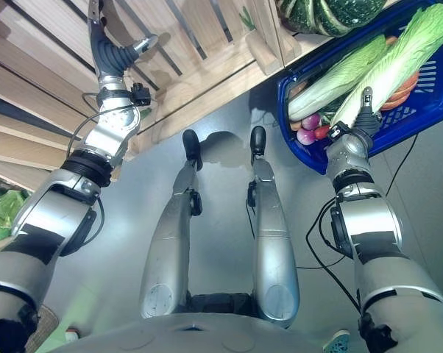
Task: Pick up fruits and vegetables into the basket
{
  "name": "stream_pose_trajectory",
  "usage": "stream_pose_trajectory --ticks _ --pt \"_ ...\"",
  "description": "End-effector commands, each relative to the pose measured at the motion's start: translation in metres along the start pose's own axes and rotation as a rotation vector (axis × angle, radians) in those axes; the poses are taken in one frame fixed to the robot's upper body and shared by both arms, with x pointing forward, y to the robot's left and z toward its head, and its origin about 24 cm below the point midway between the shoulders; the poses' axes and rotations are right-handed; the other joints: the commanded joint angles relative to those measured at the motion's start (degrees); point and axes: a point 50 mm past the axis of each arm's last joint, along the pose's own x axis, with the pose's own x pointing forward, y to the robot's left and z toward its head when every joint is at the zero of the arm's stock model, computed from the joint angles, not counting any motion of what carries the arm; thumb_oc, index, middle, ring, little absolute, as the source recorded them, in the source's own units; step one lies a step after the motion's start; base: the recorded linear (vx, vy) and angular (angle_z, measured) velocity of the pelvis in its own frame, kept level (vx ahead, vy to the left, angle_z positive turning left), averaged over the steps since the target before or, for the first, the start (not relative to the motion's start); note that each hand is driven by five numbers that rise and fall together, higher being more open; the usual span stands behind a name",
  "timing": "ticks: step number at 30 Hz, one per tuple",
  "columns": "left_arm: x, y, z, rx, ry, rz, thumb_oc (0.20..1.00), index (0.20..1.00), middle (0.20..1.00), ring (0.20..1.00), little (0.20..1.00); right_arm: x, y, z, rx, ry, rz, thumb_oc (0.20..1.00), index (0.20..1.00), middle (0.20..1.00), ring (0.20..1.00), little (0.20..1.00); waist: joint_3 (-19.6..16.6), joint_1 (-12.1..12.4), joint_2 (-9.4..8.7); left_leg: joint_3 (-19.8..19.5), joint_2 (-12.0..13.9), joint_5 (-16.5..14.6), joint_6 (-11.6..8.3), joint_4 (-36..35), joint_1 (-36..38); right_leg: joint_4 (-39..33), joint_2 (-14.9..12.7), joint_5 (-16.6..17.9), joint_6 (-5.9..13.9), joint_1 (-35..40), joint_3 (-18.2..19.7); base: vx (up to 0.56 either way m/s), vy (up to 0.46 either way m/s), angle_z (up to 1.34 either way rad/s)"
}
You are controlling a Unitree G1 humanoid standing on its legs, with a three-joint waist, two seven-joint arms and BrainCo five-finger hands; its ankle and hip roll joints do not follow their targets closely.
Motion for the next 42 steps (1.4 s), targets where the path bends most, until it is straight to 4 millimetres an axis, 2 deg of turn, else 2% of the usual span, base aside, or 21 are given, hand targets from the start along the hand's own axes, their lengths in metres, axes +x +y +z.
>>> stream_pose_trajectory --ticks 1,6,7,8,9,24,29,32,35,37,42 --pt "0.003 -0.002 0.007 -0.065 -0.012 0.027 1.000 1.000 1.000 1.000 1.000 0.011 -0.021 0.023 -0.064 -0.040 -0.034 0.200 0.200 0.200 0.200 0.200 -2.7 -0.9 5.41 -2.1 -2.1 -6.8 -0.21 7.1 -5.5 -0.6 0.6 -2.4 2.85 -0.3 -3.0 0.00 0.000 0.00" --pt "0.001 -0.006 0.009 -0.069 -0.022 0.020 1.000 1.000 1.000 1.000 1.000 0.011 -0.019 0.022 -0.055 0.001 -0.035 0.200 0.200 0.200 0.200 0.200 -2.7 -0.6 5.99 -2.4 -2.1 -7.2 -0.29 7.6 -6.7 0.4 0.5 -2.9 3.00 -1.6 -2.9 0.00 0.000 0.00" --pt "0.001 -0.007 0.010 -0.069 -0.025 0.017 1.000 1.000 1.000 1.000 1.000 0.011 -0.018 0.021 -0.047 0.010 -0.038 0.467 0.467 0.467 0.467 0.467 -2.7 -0.5 6.16 -2.4 -2.0 -7.1 -0.31 7.5 -6.9 0.5 0.5 -2.9 3.03 -1.9 -2.8 0.00 0.000 0.00" --pt "0.000 -0.007 0.010 -0.071 -0.027 0.017 1.000 1.000 1.000 1.000 1.000 0.011 -0.019 0.021 -0.046 0.011 -0.040 0.614 0.614 0.614 0.614 0.614 -2.7 -0.5 6.23 -2.4 -2.0 -7.1 -0.33 7.6 -7.0 0.6 0.5 -3.0 3.02 -2.1 -2.8 0.00 0.008 -0.03" --pt "0.000 -0.007 0.010 -0.073 -0.029 0.016 1.000 1.000 1.000 1.000 1.000 0.011 -0.019 0.022 -0.041 0.013 -0.041 1.000 1.000 1.000 1.000 1.000 -2.7 -0.5 6.31 -2.5 -2.1 -7.2 -0.35 7.8 -7.2 0.8 0.5 -3.0 3.03 -2.2 -2.8 0.00 0.000 0.00" --pt "0.004 -0.002 0.016 -0.092 -0.054 0.030 1.000 1.000 1.000 1.000 1.000 0.012 -0.025 0.021 -0.028 0.032 -0.096 1.000 1.000 1.000 1.000 1.000 -2.7 -0.2 6.14 -3.0 -2.2 -6.8 -0.37 8.3 -7.4 1.0 0.4 -2.1 3.16 -2.4 -2.9 0.00 0.001 0.00" --pt "-0.004 0.000 0.009 -0.085 -0.046 0.021 1.000 1.000 1.000 1.000 1.000 0.011 -0.040 0.006 -0.041 0.036 -0.160 1.000 1.000 1.000 1.000 1.000 -2.7 -0.1 5.05 -3.0 -2.2 -8.0 -0.19 8.9 -4.3 1.1 0.8 -2.9 2.87 1.0 -3.3 -0.02 0.008 0.01" --pt "-0.010 0.006 0.000 -0.061 -0.029 0.006 1.000 1.000 1.000 1.000 1.000 0.010 -0.053 -0.003 -0.059 0.029 -0.195 1.000 1.000 1.000 1.000 1.000 -2.7 0.1 4.19 -2.7 -2.3 -8.1 -0.10 8.3 -0.9 0.2 0.8 -2.7 2.80 4.8 -3.8 -0.09 0.034 0.08" --pt "-0.019 0.018 -0.017 -0.038 0.045 -0.009 1.000 1.000 1.000 1.000 1.000 0.008 -0.068 -0.018 -0.107 0.037 -0.221 1.000 1.000 1.000 1.000 1.000 -2.7 0.3 3.49 -2.2 -2.0 -7.9 -0.01 5.9 5.3 -2.0 0.5 -2.5 3.10 11.0 -4.2 -0.10 0.058 0.03" --pt "-0.018 0.018 -0.017 -0.038 0.043 -0.008 1.000 1.000 1.000 1.000 1.000 0.008 -0.067 -0.018 -0.106 0.036 -0.220 1.000 1.000 1.000 1.000 1.000 -2.7 0.3 3.48 -2.2 -2.0 -7.4 0.02 5.6 5.1 -2.4 0.5 -1.9 3.07 10.9 -4.3 -0.04 0.031 0.02" --pt "-0.050 0.032 -0.052 0.011 0.169 -0.076 1.000 1.000 1.000 1.000 1.000 0.000 -0.103 -0.050 -0.192 0.088 -0.249 1.000 1.000 1.000 1.000 1.000 -3.4 1.2 2.53 -1.9 -1.8 -7.5 0.10 1.2 16.2 -6.4 -0.7 -2.2 3.95 21.9 -5.4 -0.02 0.083 -0.03"
